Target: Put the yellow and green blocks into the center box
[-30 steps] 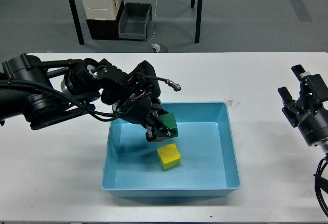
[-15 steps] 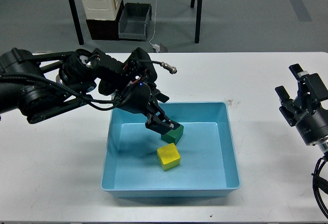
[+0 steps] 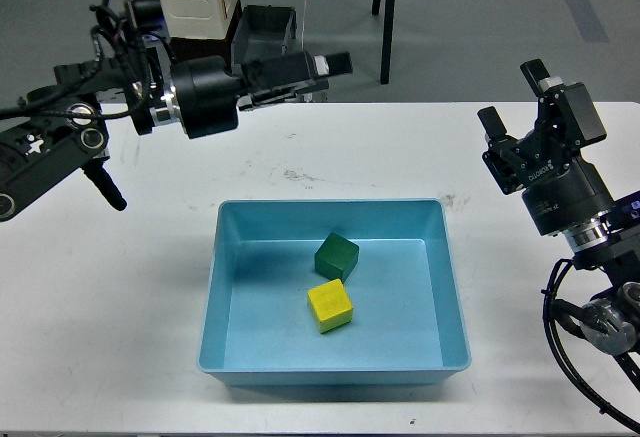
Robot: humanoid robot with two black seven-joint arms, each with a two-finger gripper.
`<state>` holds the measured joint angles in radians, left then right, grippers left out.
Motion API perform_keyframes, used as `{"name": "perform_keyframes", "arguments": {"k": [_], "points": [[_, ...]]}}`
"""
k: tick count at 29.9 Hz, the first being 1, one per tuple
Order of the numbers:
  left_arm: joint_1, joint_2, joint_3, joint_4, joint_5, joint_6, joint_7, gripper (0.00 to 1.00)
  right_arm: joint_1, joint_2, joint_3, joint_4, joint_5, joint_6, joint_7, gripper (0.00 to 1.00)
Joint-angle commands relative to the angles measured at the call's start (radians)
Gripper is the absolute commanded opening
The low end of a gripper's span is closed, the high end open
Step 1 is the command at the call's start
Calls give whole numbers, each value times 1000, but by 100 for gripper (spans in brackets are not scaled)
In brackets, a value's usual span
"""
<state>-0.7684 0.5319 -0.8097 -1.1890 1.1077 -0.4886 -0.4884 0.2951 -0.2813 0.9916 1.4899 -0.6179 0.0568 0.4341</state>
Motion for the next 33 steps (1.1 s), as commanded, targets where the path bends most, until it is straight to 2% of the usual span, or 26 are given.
{"name": "perform_keyframes", "arguments": {"k": [1,3,7,12,13,16,18,22,30,33], "points": [[115,10,-103,0,-20,0,0,99,29,16,15,-7,245,44,-86,100],[159,25,-126,0,-26,0,0,99,29,16,31,-14,354,72,-130,100],[204,112,-143,-30,-147,0,0,100,12,17,56,-19,516,133,-179,100],[322,134,-157,-96,-616,0,0,100,-60,17,119,-17,601,152,-206,100],[355,132,-155,-101,-744,0,23,100,-79,17,134,-16,604,159,-206,100],[447,108,-151,-121,-1076,0,148,100,-145,25,173,-4,610,189,-206,100],[504,61,-152,-130,-1234,19,172,100,-183,39,189,9,616,212,-207,100],[595,-25,-195,-127,-1377,28,165,100,-252,74,238,16,626,218,-207,100],[784,-139,-258,-149,-1448,22,180,100,-396,134,305,58,734,241,-210,100],[817,-159,-256,-170,-1515,21,180,100,-433,132,303,59,782,253,-239,100]]}}
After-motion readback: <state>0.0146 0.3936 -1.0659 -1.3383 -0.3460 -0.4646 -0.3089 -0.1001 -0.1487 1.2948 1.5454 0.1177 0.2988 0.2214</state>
